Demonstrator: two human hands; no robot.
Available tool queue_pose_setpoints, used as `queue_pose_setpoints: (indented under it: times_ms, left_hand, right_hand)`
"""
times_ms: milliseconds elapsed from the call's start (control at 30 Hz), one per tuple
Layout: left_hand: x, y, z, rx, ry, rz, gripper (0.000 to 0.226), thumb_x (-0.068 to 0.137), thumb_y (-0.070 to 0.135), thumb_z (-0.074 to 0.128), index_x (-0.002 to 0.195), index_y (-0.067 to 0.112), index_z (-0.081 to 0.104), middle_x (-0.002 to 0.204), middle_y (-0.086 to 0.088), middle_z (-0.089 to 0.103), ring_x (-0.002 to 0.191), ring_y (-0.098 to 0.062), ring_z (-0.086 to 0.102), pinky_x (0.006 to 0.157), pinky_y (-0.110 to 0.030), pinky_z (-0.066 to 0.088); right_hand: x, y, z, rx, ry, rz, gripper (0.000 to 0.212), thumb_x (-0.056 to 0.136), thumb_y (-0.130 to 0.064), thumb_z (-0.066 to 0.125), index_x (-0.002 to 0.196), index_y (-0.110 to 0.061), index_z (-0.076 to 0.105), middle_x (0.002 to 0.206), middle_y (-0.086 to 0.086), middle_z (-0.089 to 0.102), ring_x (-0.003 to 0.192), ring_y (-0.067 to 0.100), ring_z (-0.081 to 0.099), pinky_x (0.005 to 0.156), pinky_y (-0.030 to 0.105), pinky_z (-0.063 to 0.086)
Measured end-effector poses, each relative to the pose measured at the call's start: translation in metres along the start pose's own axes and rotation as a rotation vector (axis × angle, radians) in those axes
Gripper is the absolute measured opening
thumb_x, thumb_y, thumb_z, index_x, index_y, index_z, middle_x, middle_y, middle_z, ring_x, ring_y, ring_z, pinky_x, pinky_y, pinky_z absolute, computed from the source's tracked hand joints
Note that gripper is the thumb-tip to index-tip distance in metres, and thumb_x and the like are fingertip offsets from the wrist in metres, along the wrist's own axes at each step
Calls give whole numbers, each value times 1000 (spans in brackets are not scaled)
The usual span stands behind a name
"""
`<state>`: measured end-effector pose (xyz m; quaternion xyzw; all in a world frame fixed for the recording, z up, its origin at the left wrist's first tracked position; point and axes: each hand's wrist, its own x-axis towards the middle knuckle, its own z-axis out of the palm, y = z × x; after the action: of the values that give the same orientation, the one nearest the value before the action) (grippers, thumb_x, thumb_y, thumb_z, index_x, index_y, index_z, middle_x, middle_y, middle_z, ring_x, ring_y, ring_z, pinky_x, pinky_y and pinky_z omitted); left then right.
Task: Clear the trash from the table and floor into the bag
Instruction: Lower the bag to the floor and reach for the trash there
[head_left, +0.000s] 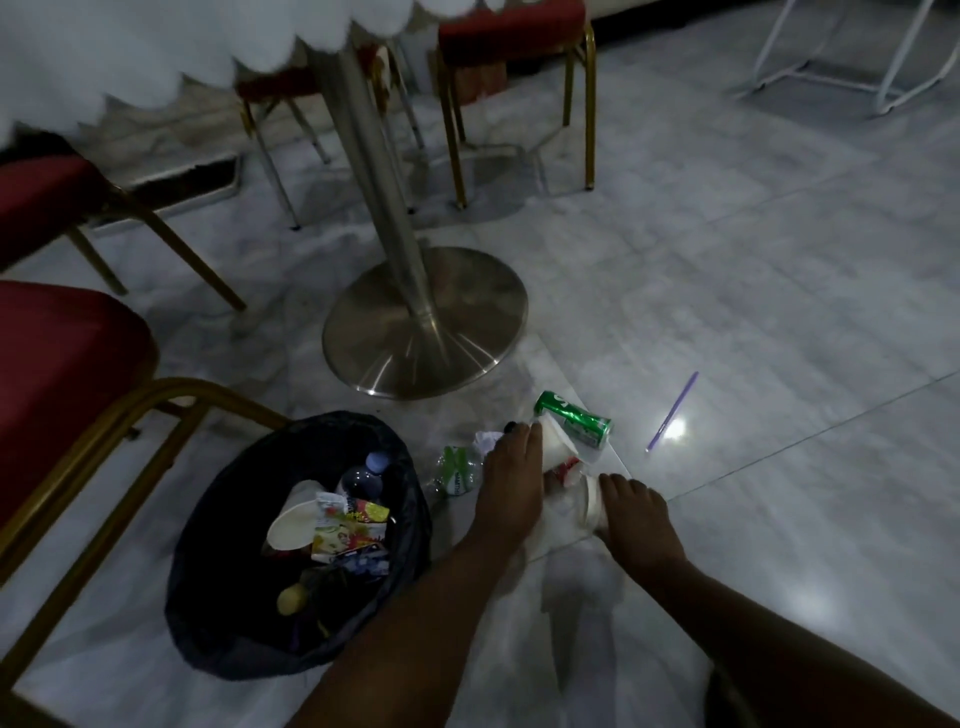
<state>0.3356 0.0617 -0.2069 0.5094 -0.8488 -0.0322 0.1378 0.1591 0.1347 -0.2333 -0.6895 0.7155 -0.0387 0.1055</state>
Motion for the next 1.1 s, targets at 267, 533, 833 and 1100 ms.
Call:
queue_pose_setpoints:
  times_ms: [267,533,833,1100]
  left_hand:
    - [27,-74,-169,242,117,347,75,69,14,71,134,1,37,130,-25,51,106,-41,56,93,-48,45]
    - [-73,-168,-290,325,-46,133,73,73,29,71,136,4,42,132,-20,49,100,-37,58,81,-42,50]
    - [-175,-223,-208,97,-229,-193,73,84,33,62,144,7,29,142,-18,38,119,-36,48,99,-42,42]
    - [-185,-231,-188,-13,-221,-238,75,84,36,64,143,6,30,142,-17,39,127,-33,41,107,-40,34]
  right_hand:
    - [14,-63,-94,106,247,-279,70,66,-40,76,124,-12,50,116,10,61,101,31,58,84,43,49]
    - [8,-195,-128,244,253,-638,77,60,-36,81,126,-11,53,118,11,62,104,33,60,91,41,48]
    - [-4,-283,-79,22,113,-885,69,52,-44,76,112,-14,63,104,8,68,85,30,67,72,37,57]
    - [3,-284,-63,-7,4,-902,67,35,-22,88,99,-16,69,93,6,71,78,27,69,67,33,58]
